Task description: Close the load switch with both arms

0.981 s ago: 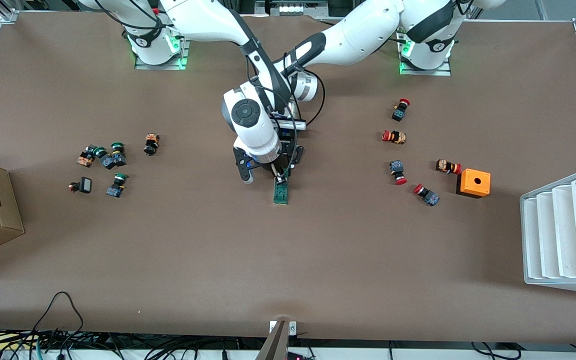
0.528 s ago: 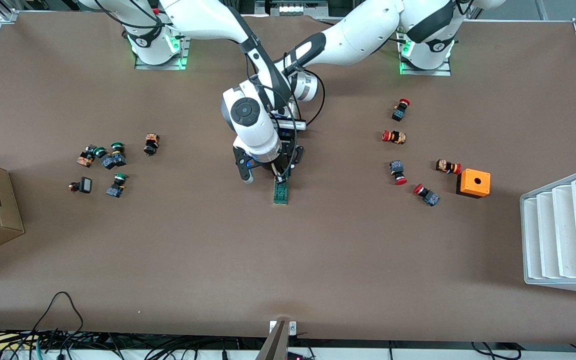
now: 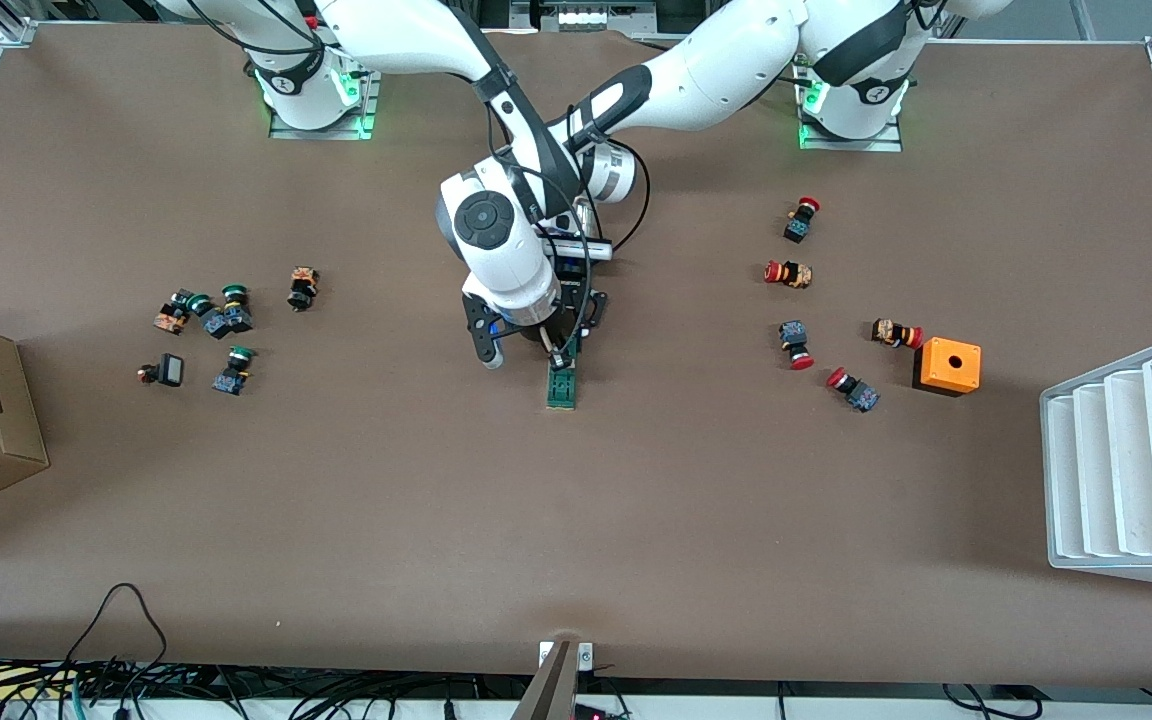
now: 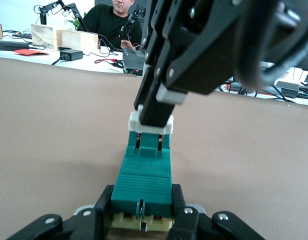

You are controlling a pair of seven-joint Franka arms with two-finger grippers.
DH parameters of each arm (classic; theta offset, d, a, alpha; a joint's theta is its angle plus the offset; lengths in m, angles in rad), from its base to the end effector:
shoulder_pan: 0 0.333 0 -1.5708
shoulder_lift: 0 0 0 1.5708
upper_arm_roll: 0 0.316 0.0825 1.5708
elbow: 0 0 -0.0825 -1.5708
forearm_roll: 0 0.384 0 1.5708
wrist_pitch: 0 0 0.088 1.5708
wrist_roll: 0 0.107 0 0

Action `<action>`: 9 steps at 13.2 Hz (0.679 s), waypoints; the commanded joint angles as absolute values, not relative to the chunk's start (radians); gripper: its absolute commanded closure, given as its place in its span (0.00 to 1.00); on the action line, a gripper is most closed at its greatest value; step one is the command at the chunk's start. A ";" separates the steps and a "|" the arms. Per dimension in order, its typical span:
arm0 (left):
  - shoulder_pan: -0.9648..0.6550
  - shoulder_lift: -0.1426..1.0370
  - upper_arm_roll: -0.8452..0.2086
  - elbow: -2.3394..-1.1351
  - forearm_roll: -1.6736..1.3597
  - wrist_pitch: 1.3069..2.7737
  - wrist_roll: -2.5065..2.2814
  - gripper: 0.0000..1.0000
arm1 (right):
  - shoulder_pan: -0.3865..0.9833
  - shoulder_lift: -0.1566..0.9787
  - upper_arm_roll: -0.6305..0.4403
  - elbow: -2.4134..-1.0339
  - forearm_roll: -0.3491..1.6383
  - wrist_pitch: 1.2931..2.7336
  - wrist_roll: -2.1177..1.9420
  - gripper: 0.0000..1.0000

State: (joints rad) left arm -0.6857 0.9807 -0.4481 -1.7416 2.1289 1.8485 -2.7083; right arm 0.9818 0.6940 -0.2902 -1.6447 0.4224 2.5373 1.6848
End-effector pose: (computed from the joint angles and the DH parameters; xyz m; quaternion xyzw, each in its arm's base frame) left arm 0.3457 -0.5377 0.0607 0.8062 0.0609 0.5852 0.0615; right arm 0.5295 0.4702 0.2447 -0.8104 0.5713 0.0029 0.1301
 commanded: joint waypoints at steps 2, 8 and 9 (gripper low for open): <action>-0.689 1.015 -0.437 -1.718 2.145 1.852 -2.752 0.83 | 0.948 0.727 -0.285 -1.566 0.419 2.514 1.686 0.82; -0.689 1.015 -0.437 -1.717 2.145 1.852 -2.753 0.83 | 0.907 0.747 -0.285 -1.537 0.417 2.514 1.675 0.82; -0.689 1.015 -0.437 -1.718 2.145 1.852 -2.753 0.83 | 0.907 0.753 -0.285 -1.536 0.419 2.514 1.675 0.82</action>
